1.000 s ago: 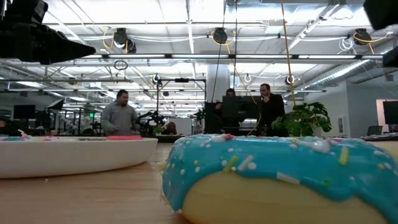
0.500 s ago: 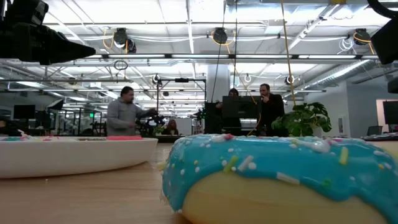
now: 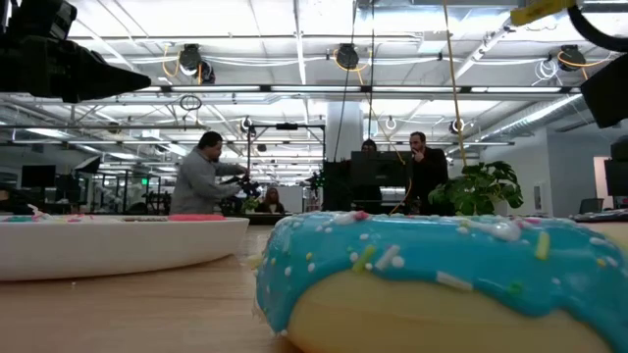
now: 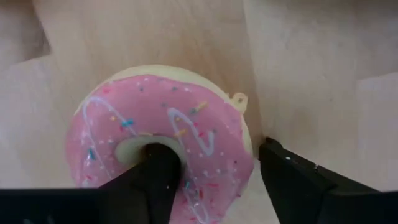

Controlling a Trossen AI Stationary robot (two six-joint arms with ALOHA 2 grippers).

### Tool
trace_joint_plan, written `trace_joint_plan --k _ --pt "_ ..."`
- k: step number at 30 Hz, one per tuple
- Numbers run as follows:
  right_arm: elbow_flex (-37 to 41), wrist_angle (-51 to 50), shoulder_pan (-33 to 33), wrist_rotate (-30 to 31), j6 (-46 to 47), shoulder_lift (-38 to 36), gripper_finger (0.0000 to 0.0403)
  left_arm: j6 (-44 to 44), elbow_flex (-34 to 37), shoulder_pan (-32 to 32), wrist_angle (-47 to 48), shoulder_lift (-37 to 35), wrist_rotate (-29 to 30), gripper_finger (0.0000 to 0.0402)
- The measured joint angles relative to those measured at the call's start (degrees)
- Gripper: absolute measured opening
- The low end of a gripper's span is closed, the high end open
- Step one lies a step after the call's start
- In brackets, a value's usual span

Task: Pick & Place donuts
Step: Put the large pink donut on the gray plate

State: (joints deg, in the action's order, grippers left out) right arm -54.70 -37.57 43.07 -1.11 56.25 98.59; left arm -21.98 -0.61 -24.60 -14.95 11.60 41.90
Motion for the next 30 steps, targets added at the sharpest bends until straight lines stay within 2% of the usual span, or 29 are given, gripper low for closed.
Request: trace_joint_plan --k 5,13,19,23,30 --pt "0.07 0.02 -0.41 -0.20 1.69 -0.43 0.0159 -0.02 -0.01 0.00 0.07 0.00 -0.01 0.0042" --pt "0.44 0.19 -1.85 -0.68 2.17 -7.74 0.0017 -0.04 -0.01 0.00 0.25 0.01 0.01 0.0042" --pt "0.44 -2.82 -4.31 -0.70 1.06 -13.06 0.0025 -0.04 -0.01 0.00 0.26 0.00 0.01 0.0042" --pt "-0.61 -5.89 -7.70 -0.72 -1.79 -15.47 0.0012 -0.05 -0.01 0.00 0.25 0.01 0.01 0.0042" --pt "-9.17 -14.25 -15.50 -0.21 -12.77 -14.80 0.0010 0.02 -0.01 0.00 0.23 0.01 0.01 0.0042"
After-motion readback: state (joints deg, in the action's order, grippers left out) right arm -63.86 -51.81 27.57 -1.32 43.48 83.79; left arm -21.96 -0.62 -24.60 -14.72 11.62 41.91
